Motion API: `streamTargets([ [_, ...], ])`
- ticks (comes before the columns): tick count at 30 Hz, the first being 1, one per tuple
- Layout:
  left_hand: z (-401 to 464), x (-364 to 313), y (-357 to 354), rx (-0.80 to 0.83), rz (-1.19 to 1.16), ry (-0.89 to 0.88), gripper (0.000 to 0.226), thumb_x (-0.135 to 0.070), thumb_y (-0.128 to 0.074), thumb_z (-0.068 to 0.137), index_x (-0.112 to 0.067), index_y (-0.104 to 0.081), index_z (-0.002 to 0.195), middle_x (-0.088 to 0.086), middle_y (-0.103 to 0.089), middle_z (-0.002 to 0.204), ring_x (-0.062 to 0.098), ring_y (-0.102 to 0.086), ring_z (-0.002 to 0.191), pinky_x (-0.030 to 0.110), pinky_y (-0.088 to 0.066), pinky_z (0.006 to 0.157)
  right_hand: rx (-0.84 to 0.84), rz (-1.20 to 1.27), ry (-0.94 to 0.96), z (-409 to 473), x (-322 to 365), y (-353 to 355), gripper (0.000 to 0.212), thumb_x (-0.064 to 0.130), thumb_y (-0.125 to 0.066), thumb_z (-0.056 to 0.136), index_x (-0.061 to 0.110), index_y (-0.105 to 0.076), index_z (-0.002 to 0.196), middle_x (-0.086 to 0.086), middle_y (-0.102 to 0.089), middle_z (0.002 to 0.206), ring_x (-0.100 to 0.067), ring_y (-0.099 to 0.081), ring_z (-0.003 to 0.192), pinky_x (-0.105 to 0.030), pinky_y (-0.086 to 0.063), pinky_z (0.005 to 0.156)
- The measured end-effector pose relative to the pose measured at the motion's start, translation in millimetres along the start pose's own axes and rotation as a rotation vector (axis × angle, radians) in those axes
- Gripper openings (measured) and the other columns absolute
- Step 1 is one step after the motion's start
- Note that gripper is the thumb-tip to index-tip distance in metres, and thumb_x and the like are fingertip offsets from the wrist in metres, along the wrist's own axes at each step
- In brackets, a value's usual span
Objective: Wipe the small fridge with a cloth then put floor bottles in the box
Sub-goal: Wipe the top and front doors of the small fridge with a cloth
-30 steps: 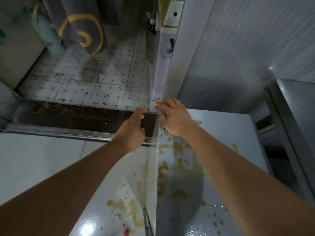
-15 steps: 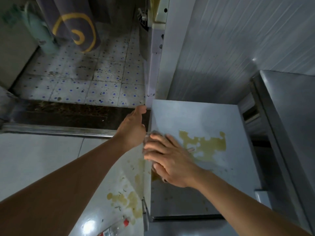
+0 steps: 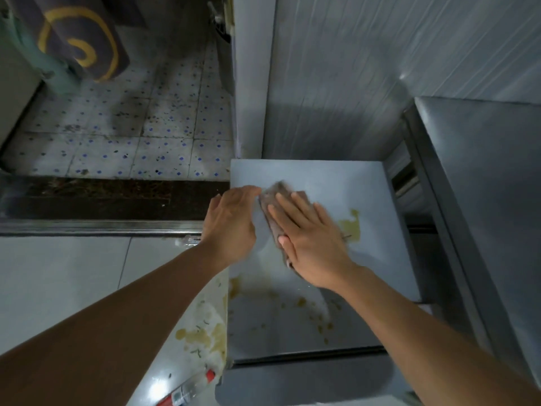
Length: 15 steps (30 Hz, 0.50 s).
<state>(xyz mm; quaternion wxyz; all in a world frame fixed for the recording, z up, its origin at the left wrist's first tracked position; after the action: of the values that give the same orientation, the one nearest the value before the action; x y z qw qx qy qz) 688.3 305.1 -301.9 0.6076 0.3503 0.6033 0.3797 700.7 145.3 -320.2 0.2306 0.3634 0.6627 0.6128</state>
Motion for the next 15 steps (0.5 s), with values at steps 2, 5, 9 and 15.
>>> streamTargets([
  [2,5.5,-7.2,-8.6,0.05,0.062,0.033,0.063,-0.009,-0.054,0.083,-0.022,-0.035,0.141,-0.001,-0.034,0.149,0.021,-0.028,0.134,0.038,-0.021,0.108,0.011,-0.03,-0.015,-3.8,-17.0,3.7,0.055,0.037,-0.016,0.098,0.026,-0.006,0.152,0.008,0.005,0.159,-0.014,0.011,0.146,-0.041,0.007,0.115],
  [5,9.4,-7.8,-16.8,0.109,0.118,0.103,0.064,-0.013,-0.051,0.083,-0.03,-0.031,0.142,-0.009,-0.02,0.155,0.022,-0.019,0.136,0.046,-0.019,0.111,0.022,-0.042,-0.152,18.8,-43.7,9.2,0.054,0.035,-0.017,0.101,0.027,0.0,0.152,0.006,0.008,0.16,-0.017,0.01,0.147,-0.043,0.006,0.116],
  [9,9.8,-8.6,-19.3,0.155,0.165,0.147,0.066,-0.014,-0.049,0.084,-0.034,-0.028,0.144,-0.015,-0.015,0.156,0.02,-0.016,0.137,0.053,-0.014,0.114,-0.024,0.023,-0.327,20.1,-54.3,8.6,0.056,0.037,-0.017,0.101,0.024,0.001,0.152,0.003,0.008,0.16,-0.02,0.011,0.147,-0.044,0.007,0.116],
  [15,2.0,-28.5,-29.1,0.074,0.186,0.095,0.062,-0.011,-0.051,0.082,-0.027,-0.036,0.14,-0.005,-0.022,0.154,0.022,-0.016,0.136,0.046,-0.011,0.111,-0.096,0.023,-0.447,-67.1,-69.2,-3.2,0.059,0.044,-0.003,0.095,0.026,-0.001,0.151,0.002,0.003,0.16,-0.022,0.006,0.147,-0.045,0.002,0.116],
])
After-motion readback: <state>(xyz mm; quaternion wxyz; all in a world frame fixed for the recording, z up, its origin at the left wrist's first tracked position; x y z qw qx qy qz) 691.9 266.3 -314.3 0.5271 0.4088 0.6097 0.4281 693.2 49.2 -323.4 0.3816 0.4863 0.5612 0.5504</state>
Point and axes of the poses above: each hand's wrist, its own z-axis towards the middle knuckle, its own y-axis out of the back of the hand, x = y × z, the point moved 3 cm from there along z, towards the middle knuckle
